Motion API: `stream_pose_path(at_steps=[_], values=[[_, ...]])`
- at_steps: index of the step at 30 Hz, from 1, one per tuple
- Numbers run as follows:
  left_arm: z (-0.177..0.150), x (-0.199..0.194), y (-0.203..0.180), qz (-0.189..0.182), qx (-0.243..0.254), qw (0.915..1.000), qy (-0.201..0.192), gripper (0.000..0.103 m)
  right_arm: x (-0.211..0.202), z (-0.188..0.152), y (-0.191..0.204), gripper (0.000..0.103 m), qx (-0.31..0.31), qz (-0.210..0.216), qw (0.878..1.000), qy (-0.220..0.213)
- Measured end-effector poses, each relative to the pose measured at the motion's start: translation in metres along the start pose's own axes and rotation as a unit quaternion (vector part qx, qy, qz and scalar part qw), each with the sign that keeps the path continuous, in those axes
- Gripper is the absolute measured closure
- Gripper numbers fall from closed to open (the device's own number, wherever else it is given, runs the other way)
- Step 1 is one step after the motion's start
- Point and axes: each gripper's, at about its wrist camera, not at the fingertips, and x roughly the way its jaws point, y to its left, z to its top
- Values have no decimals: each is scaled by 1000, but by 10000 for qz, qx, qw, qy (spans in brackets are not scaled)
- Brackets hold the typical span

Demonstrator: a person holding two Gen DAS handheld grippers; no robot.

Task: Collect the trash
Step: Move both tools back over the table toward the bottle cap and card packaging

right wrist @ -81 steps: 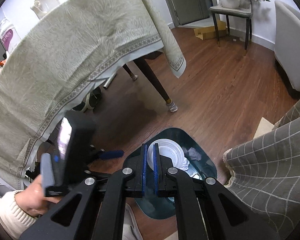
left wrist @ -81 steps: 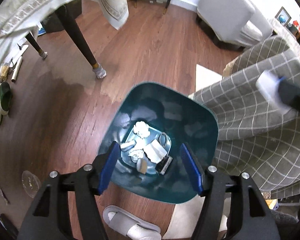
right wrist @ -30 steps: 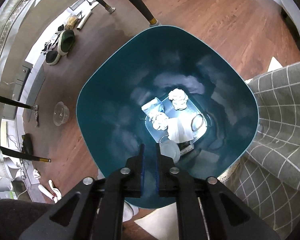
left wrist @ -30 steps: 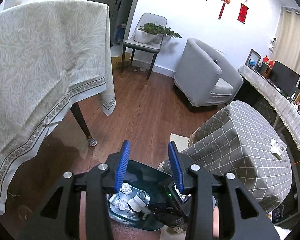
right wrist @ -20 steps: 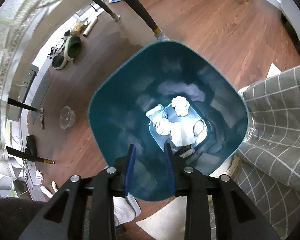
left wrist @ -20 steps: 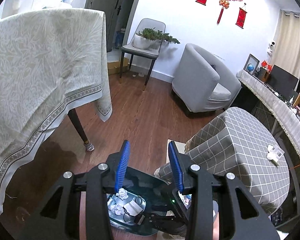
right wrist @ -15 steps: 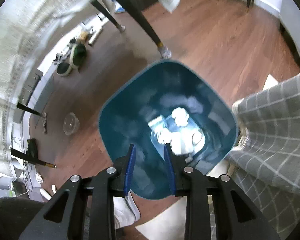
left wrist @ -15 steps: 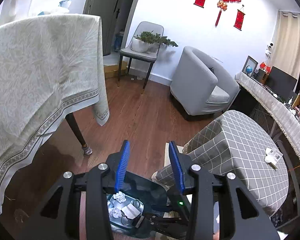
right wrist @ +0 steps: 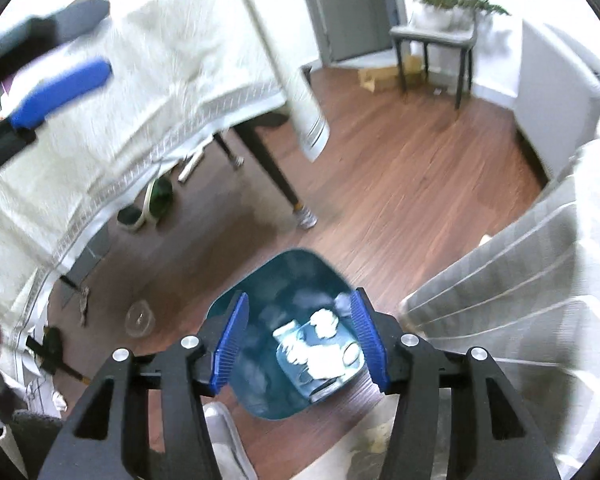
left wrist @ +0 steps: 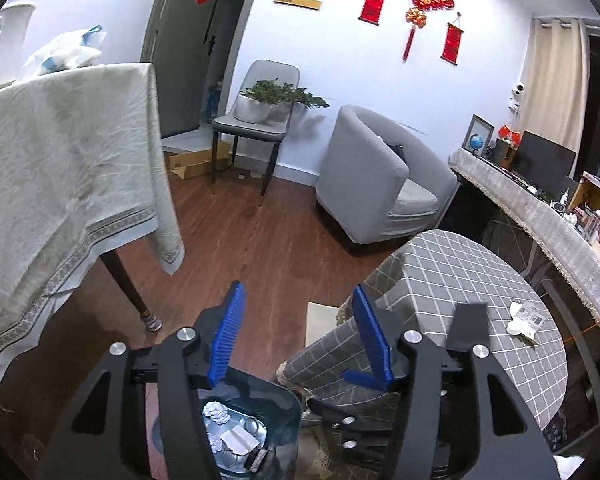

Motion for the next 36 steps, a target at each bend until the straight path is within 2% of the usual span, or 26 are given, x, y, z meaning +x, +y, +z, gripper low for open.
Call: stream_pose_path(at_steps=[2, 9, 14, 24, 36], values=[[0, 5, -10, -48, 23, 10000, 13, 37, -14, 0, -9, 49, 11, -103, 9999, -125], [-3, 19, -39, -174, 28, 9998, -1, 30, -68, -2, -47, 42, 203, -622, 9956, -671], [-7, 36, -66, -361, 69, 9992, 141, 27, -99, -12, -77, 36, 454, -1051, 9884, -997], [-23, 70, -128, -758, 339, 9954, 473, 21, -153, -42, -150, 29, 1156, -1956, 9641, -1371], [-37, 102, -182, -1092, 477, 9900, 761, 20, -201, -74, -198, 24, 1612, -2569, 9383, -1663]])
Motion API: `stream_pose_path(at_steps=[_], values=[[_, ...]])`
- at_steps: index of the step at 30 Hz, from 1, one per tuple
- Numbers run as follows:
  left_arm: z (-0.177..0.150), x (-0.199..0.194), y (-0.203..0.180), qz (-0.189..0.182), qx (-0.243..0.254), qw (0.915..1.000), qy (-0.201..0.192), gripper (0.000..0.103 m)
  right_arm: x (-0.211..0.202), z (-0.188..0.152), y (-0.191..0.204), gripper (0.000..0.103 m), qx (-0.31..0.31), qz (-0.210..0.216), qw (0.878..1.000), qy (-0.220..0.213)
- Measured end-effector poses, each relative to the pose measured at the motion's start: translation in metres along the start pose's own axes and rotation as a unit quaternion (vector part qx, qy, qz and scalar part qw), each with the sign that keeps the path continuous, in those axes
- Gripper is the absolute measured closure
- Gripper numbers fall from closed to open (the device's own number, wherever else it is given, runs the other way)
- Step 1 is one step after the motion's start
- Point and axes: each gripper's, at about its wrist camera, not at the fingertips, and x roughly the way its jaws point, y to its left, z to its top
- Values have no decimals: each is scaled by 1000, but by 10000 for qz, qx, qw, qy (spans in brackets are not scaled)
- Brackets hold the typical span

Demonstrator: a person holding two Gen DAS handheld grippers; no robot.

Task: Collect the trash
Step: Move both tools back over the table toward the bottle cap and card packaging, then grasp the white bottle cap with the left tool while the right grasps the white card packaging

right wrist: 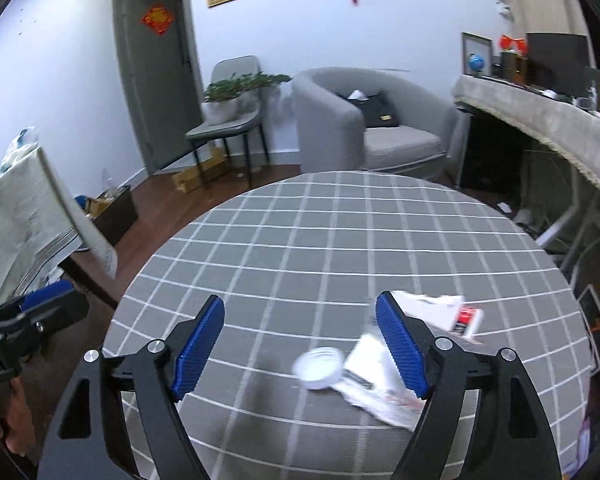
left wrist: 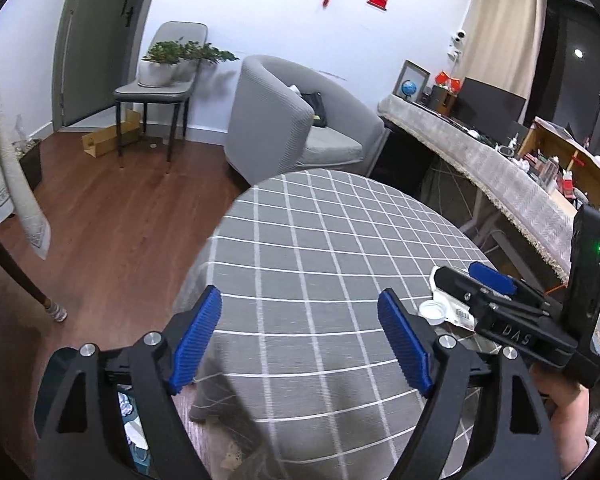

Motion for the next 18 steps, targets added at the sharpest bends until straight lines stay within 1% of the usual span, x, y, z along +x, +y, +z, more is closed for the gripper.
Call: stream_pose_path(at_steps=[4, 6, 11, 18], values=[[-2, 12, -13, -208, -33, 9997, 119, 19, -7, -1, -15, 23, 84, -159, 9998, -117], [-4, 19, -19, -321, -66, 9993, 191, 19, -10, -1, -29, 22, 239, -201, 9994, -144], [-8, 35, -38, -517, -19, 9981, 341, 19, -10, -5, -46, 21, 372, -295, 9988, -102], [-19, 64, -69, -708, 217, 9949, 680, 19, -9, -10, -74, 19, 779, -187, 9968, -52]])
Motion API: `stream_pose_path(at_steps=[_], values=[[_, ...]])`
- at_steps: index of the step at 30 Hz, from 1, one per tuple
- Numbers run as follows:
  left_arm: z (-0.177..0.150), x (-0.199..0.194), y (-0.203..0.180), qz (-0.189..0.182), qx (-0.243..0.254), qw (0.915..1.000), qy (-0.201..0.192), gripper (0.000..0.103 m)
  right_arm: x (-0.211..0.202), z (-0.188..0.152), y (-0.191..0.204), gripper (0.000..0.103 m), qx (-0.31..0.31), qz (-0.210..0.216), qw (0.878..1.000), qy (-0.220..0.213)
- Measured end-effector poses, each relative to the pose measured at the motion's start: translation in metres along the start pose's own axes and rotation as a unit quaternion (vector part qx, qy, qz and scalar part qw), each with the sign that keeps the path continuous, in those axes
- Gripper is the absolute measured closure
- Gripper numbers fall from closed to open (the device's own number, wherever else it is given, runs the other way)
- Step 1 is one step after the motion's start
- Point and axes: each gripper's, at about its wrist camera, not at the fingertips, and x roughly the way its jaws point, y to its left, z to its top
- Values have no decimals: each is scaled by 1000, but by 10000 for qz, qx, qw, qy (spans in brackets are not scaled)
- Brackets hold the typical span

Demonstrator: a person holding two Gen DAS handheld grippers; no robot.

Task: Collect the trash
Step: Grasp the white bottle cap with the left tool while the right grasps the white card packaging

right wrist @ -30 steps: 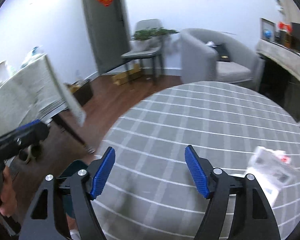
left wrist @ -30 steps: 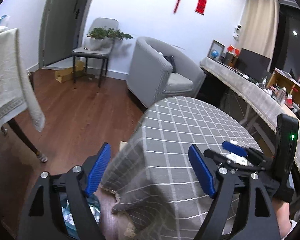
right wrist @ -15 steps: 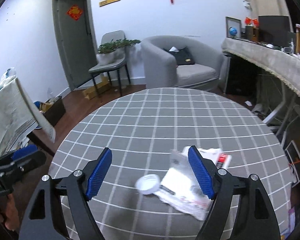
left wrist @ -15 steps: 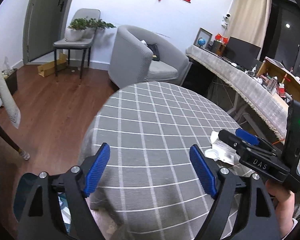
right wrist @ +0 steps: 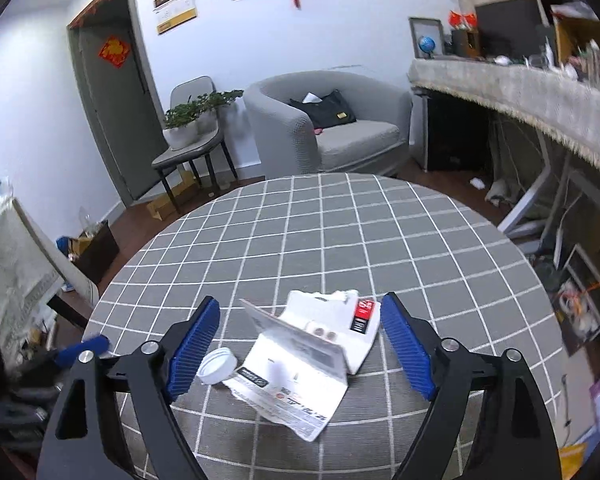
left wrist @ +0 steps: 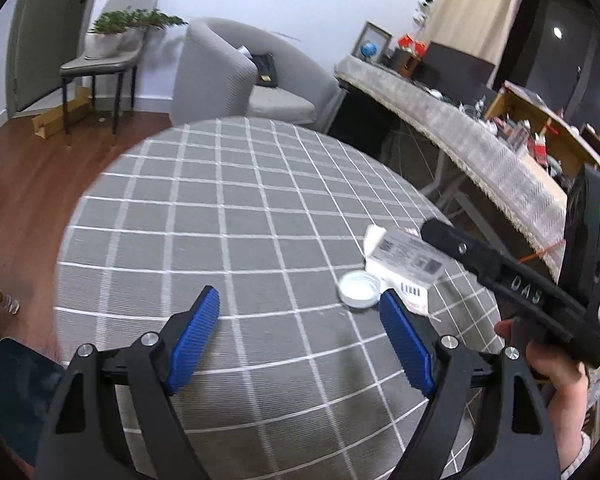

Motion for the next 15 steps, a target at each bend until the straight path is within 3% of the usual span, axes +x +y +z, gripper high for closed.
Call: stream_pose_path(at_steps=[10, 15], values=[[0, 35, -23, -152, 166, 9992, 326, 23, 6, 8, -9, 18, 3, 21, 10000, 72], [5, 40, -25, -264, 108, 9989, 368, 33, 11, 9, -13, 18, -13, 16, 9999, 122]])
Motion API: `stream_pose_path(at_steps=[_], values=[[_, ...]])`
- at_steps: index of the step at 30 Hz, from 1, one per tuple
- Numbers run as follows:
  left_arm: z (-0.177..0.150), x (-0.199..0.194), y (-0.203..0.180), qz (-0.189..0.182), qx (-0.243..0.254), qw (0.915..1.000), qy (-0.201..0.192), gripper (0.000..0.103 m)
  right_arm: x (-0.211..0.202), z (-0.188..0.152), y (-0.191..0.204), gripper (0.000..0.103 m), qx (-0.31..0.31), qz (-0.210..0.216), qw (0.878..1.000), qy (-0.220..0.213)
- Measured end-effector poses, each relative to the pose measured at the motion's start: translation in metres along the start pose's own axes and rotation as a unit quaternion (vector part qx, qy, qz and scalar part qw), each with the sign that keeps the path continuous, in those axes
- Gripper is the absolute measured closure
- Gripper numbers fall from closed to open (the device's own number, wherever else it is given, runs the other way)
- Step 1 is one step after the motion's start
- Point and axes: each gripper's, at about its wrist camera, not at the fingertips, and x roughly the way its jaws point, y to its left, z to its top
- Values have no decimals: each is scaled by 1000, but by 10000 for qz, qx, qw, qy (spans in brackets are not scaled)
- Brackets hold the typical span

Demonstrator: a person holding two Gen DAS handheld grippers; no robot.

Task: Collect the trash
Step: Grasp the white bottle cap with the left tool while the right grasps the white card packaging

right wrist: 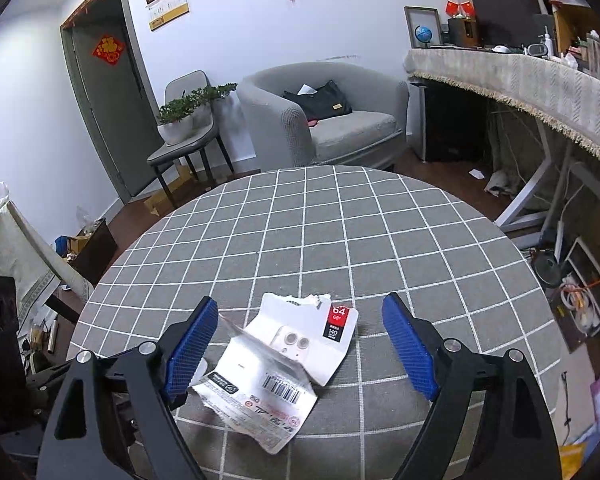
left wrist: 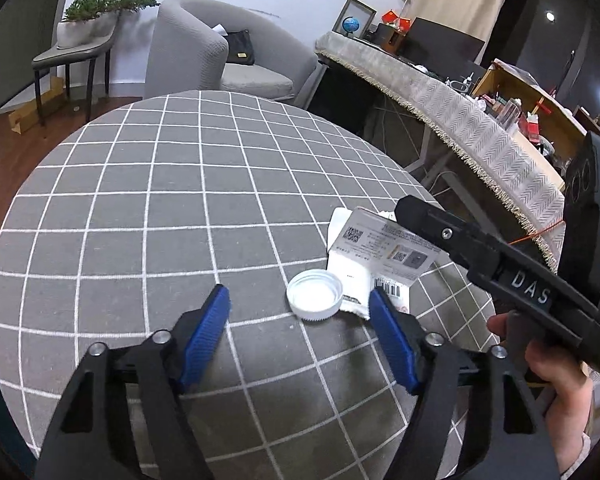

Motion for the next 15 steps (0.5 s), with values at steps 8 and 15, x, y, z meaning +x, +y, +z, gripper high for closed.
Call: stream_pose_path(at_steps=[8, 15], values=[[3, 9, -11, 194, 266, 9994, 76, 45, 1, 2, 2, 18, -2, 43, 10000, 11], [3, 14, -17, 207, 377, 9990, 132, 63, 2, 1, 6, 18, -4, 82, 10000, 40]])
